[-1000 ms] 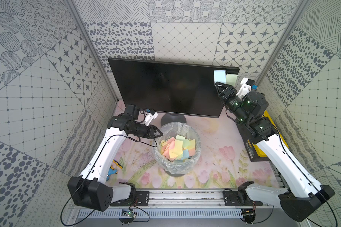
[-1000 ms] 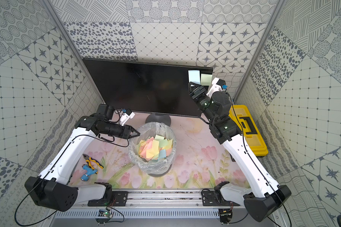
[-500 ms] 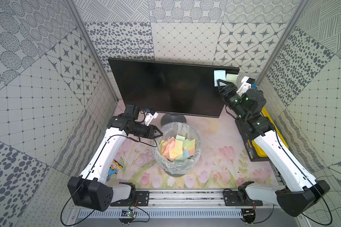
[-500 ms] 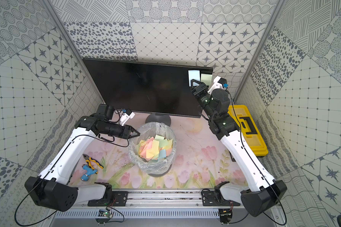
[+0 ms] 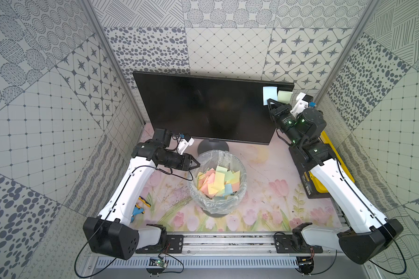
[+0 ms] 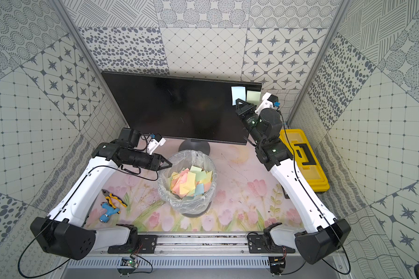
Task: Remove the sticky note from the monitor
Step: Tear off the sticky note from the monitor.
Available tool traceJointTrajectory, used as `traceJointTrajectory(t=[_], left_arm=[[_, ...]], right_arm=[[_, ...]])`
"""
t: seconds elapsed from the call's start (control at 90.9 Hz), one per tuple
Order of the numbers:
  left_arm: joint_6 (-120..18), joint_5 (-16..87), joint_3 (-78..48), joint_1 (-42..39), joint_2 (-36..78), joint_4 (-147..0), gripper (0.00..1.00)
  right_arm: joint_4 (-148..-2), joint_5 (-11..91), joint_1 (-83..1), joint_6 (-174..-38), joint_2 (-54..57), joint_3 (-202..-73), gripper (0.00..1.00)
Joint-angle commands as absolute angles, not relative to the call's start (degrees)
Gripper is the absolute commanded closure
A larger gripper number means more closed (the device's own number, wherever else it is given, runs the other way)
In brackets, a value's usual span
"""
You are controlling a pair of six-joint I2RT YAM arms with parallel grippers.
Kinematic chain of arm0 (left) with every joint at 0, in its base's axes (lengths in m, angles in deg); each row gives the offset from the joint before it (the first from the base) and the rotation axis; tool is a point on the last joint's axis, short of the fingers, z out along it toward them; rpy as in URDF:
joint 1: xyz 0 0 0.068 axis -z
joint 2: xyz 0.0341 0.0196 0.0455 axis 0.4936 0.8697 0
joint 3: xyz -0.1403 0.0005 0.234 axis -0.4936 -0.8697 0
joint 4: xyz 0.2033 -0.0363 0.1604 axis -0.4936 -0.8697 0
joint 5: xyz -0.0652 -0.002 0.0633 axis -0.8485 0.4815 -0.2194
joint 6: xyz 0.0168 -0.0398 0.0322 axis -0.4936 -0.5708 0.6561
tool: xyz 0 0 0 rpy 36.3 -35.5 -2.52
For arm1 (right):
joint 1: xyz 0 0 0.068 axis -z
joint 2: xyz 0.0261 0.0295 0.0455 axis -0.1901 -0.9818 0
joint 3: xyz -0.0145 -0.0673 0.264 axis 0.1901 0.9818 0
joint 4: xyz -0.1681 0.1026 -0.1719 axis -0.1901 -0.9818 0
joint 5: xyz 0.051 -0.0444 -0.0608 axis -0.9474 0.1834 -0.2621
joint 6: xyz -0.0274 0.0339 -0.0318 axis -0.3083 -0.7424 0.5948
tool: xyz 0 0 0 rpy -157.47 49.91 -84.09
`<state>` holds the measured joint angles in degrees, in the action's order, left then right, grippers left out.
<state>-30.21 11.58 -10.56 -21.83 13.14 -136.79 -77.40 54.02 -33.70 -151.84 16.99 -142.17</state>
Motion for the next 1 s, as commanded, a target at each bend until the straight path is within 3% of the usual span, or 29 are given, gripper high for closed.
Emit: traceJointTrajectory(t=[0.0, 0.649, 0.99], left_arm=[[-29.37, 10.74, -9.92, -21.87, 13.22, -137.95, 0.58], [-29.48, 10.82, -9.91, -21.92, 13.3, -137.97, 0.58], [-29.37, 11.0, -9.86, -21.86, 13.39, -138.04, 0.58]], right_arm=[[-74.15, 53.79, -33.44, -151.76, 18.82, -143.05, 1.0], [-73.21, 49.36, -37.72, -149.2, 21.86, -143.85, 1.0], [-77.96, 45.21, -47.63, -141.57, 22.36, -143.27, 1.0]])
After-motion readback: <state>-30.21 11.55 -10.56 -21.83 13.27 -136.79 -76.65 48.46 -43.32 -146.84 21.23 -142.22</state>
